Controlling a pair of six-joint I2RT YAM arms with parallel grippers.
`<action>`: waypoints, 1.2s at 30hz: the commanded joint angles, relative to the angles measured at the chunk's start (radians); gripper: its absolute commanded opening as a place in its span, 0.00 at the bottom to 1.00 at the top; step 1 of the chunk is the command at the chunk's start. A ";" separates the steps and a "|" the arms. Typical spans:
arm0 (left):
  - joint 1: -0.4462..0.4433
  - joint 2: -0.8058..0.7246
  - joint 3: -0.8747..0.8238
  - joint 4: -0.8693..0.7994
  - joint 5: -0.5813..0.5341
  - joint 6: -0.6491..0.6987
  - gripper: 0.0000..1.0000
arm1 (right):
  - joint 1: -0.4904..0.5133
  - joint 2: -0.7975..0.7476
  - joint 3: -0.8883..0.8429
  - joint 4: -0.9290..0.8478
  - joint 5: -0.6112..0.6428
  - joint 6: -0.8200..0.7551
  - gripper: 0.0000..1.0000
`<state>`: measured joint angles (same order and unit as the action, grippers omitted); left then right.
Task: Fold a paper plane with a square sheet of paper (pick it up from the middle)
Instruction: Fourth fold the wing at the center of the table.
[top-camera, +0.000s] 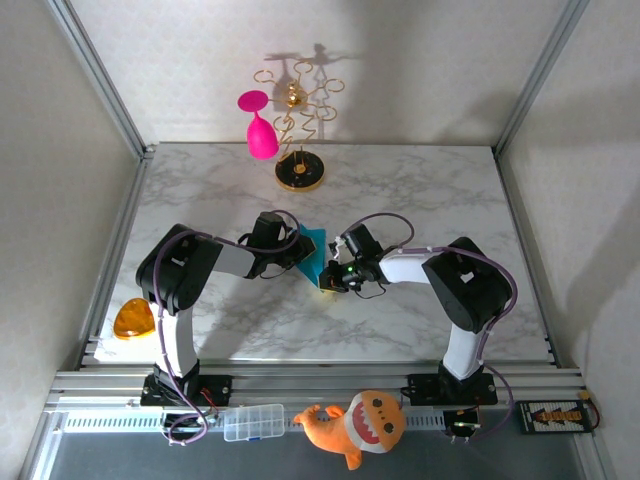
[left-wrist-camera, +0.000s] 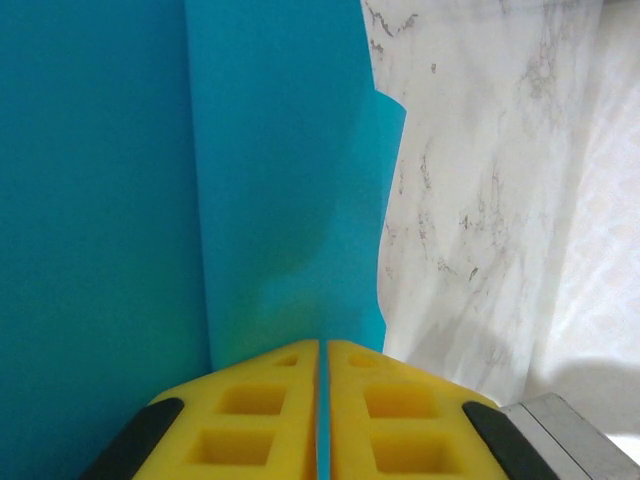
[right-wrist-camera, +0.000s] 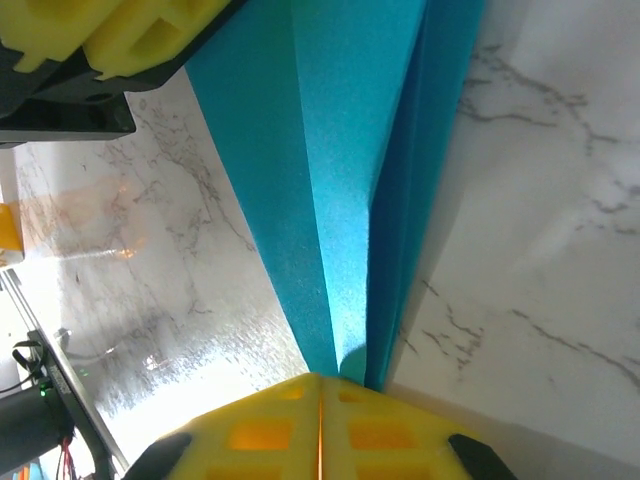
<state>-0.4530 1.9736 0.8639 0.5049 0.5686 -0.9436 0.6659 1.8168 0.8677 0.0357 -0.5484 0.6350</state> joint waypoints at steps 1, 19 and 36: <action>-0.006 0.088 -0.062 -0.216 -0.121 0.013 0.11 | 0.009 -0.078 0.035 -0.026 0.047 -0.025 0.10; -0.010 0.090 -0.058 -0.233 -0.122 0.010 0.13 | 0.024 0.016 0.130 -0.092 0.102 -0.035 0.08; -0.012 0.098 -0.053 -0.246 -0.127 0.004 0.15 | 0.024 0.044 0.132 -0.149 0.162 -0.049 0.08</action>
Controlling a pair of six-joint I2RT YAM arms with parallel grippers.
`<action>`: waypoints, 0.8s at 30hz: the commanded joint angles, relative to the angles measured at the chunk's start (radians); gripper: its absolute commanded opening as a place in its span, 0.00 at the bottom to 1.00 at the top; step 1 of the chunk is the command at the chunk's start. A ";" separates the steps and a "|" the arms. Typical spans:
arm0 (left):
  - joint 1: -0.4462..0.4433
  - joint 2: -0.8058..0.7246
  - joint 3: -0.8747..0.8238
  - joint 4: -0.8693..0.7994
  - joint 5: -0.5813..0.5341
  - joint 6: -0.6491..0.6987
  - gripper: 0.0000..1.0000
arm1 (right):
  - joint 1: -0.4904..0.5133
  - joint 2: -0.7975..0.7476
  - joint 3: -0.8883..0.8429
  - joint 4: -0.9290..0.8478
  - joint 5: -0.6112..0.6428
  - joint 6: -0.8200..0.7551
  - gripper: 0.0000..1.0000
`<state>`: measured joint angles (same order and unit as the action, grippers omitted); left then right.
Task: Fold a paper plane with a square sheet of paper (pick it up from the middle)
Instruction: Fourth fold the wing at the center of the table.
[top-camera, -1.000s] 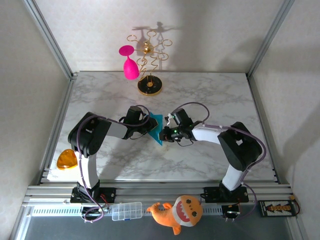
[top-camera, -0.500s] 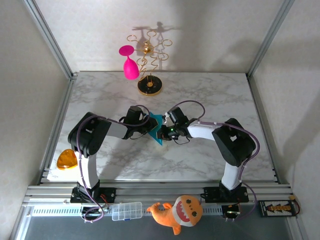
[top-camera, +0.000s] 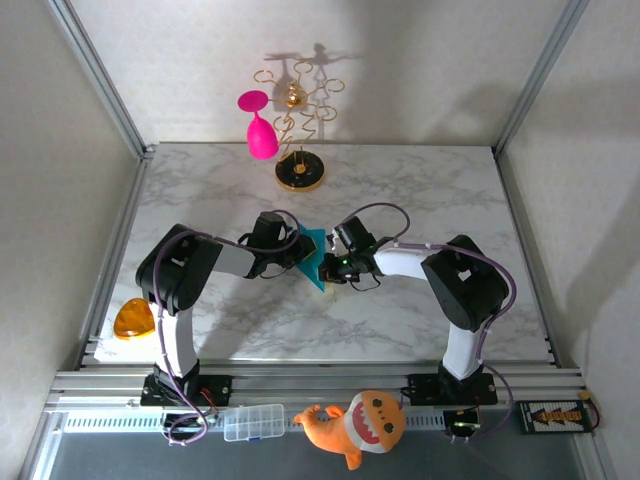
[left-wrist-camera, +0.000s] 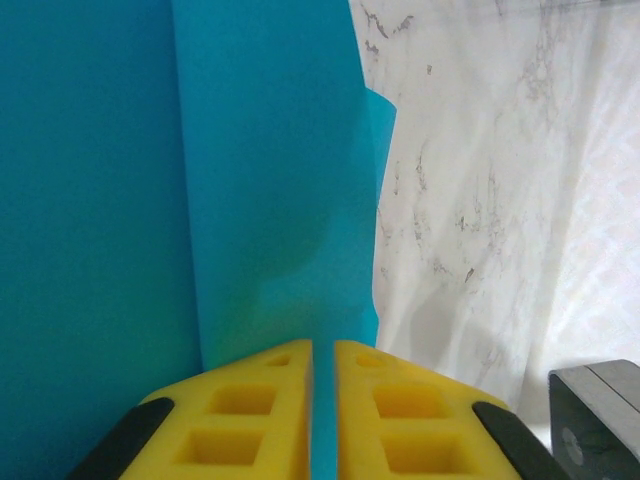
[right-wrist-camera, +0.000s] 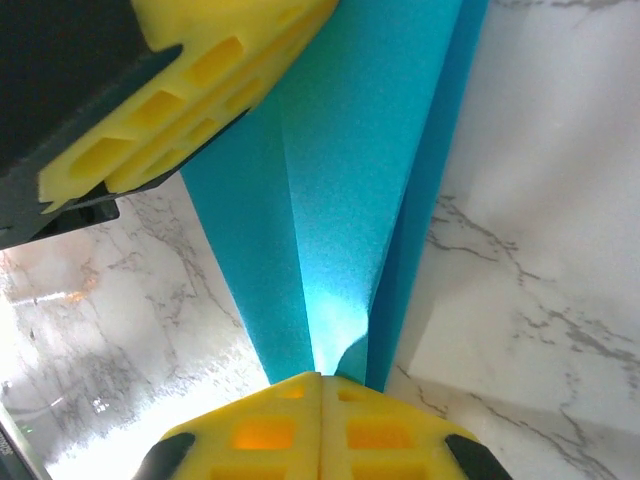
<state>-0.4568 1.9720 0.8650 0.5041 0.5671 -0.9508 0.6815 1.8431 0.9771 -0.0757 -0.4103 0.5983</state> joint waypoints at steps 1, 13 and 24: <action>-0.008 0.099 -0.053 -0.248 -0.127 0.011 0.15 | 0.008 0.018 0.025 -0.037 0.026 -0.012 0.08; -0.010 0.111 -0.042 -0.276 -0.138 0.001 0.15 | 0.046 -0.034 0.051 -0.018 -0.026 -0.032 0.08; -0.013 0.111 -0.038 -0.290 -0.141 0.007 0.15 | 0.052 0.015 0.050 -0.038 0.035 -0.008 0.08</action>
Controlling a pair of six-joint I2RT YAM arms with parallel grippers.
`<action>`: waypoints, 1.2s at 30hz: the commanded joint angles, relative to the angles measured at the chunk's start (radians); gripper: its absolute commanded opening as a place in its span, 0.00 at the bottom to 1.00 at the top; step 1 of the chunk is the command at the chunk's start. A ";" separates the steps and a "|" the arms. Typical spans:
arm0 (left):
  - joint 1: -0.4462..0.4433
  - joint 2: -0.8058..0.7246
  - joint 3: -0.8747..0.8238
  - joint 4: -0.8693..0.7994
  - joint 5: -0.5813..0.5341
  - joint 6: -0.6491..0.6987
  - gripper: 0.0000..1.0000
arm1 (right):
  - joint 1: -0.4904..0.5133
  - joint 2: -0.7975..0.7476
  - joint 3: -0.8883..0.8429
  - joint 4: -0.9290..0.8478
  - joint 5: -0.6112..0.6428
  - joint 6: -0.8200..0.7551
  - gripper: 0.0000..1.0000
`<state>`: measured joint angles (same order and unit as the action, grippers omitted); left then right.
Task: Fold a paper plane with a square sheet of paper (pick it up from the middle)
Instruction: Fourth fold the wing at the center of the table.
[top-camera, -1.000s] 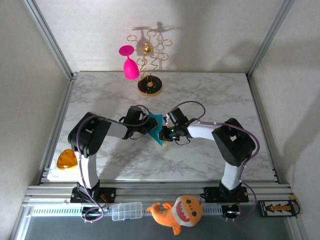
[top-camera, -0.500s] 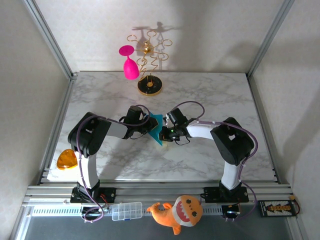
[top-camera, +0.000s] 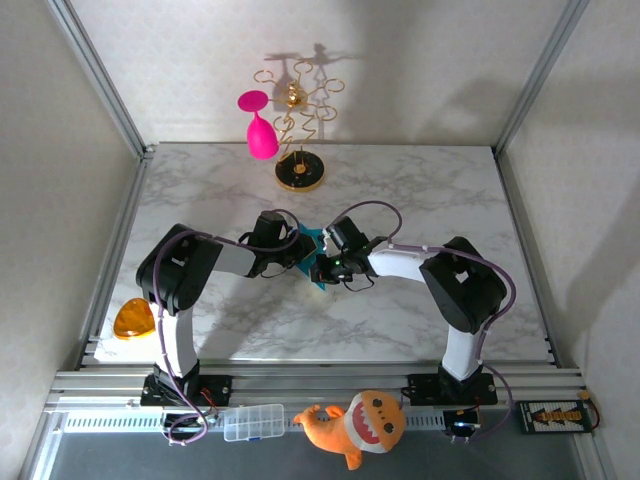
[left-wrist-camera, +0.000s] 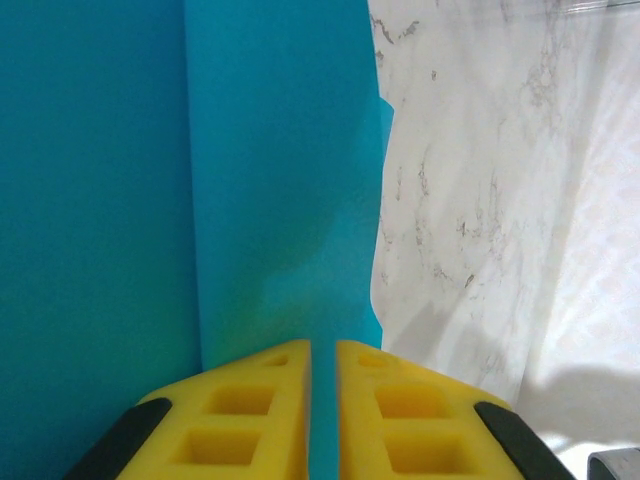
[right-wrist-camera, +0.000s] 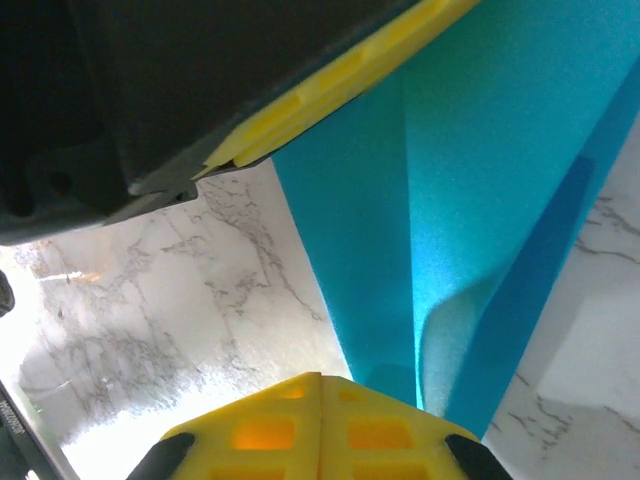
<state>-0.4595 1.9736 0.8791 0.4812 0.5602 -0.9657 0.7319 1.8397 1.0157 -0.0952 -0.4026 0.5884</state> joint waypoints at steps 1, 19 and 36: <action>-0.010 0.110 -0.052 -0.267 -0.134 0.023 0.15 | 0.000 0.018 0.009 -0.018 0.032 0.005 0.08; -0.010 0.105 -0.055 -0.270 -0.132 0.028 0.15 | -0.012 0.026 -0.043 0.000 0.029 0.027 0.07; -0.010 -0.065 -0.012 -0.199 -0.026 0.069 0.21 | -0.032 0.034 -0.077 0.022 -0.023 0.018 0.07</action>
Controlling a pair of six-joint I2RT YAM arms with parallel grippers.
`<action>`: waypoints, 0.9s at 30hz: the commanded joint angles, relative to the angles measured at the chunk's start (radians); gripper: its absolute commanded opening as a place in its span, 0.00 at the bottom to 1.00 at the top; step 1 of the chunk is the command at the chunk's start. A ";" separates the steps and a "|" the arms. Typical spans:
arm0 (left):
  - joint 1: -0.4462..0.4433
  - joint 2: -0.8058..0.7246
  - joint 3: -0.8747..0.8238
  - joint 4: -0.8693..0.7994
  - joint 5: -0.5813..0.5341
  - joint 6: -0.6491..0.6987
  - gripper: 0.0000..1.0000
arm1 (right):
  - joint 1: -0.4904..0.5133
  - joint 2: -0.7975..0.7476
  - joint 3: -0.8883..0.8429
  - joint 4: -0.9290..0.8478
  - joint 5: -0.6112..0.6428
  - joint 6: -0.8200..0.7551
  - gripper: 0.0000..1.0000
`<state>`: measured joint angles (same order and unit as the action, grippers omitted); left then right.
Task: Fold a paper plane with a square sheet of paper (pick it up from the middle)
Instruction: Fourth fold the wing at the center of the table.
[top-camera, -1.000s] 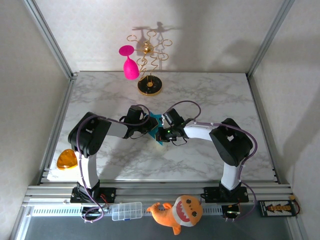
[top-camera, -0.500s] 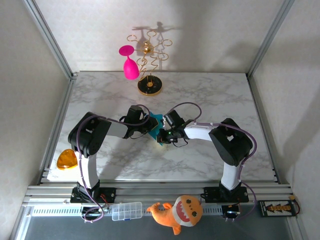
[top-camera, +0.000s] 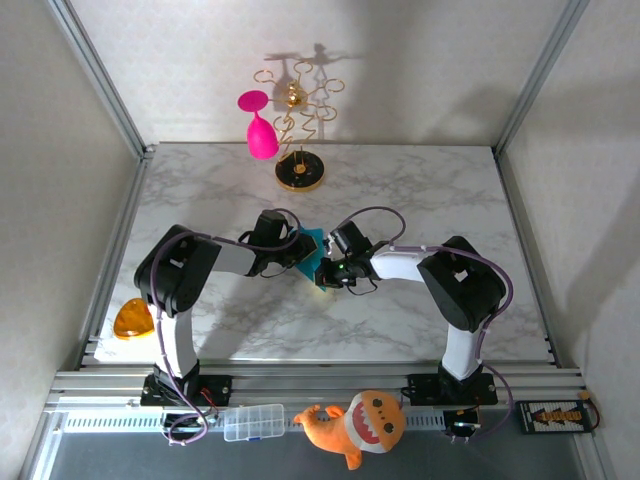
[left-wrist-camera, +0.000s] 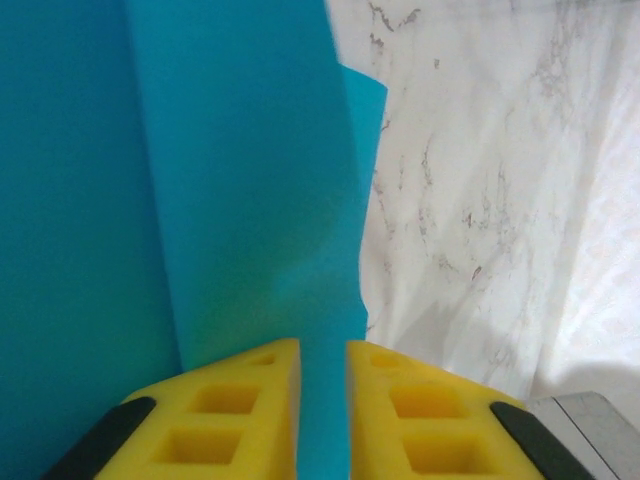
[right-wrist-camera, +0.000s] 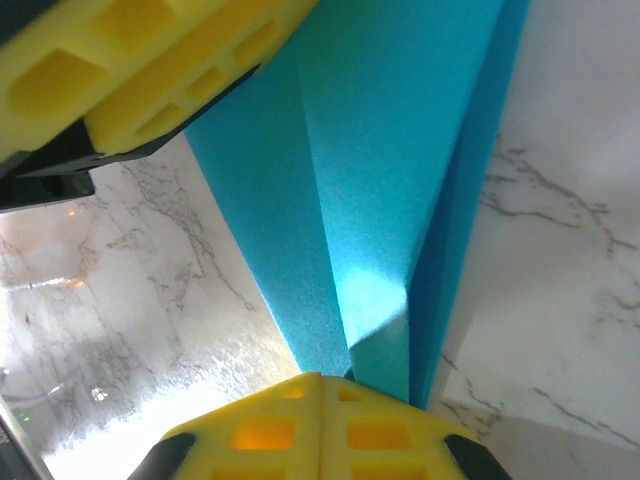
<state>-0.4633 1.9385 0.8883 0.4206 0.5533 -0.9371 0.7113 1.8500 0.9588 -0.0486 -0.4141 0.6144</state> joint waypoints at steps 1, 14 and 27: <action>-0.006 -0.053 -0.024 -0.128 -0.012 0.048 0.23 | -0.012 0.022 -0.020 -0.029 -0.017 -0.014 0.07; -0.064 -0.159 -0.146 0.053 0.040 0.108 0.19 | -0.061 0.012 -0.040 -0.096 -0.133 -0.158 0.08; -0.080 -0.092 -0.112 0.026 -0.004 0.104 0.13 | -0.064 0.013 -0.040 -0.089 -0.144 -0.154 0.08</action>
<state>-0.5400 1.8275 0.7506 0.4694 0.5789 -0.8551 0.6521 1.8496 0.9401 -0.0956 -0.5514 0.4778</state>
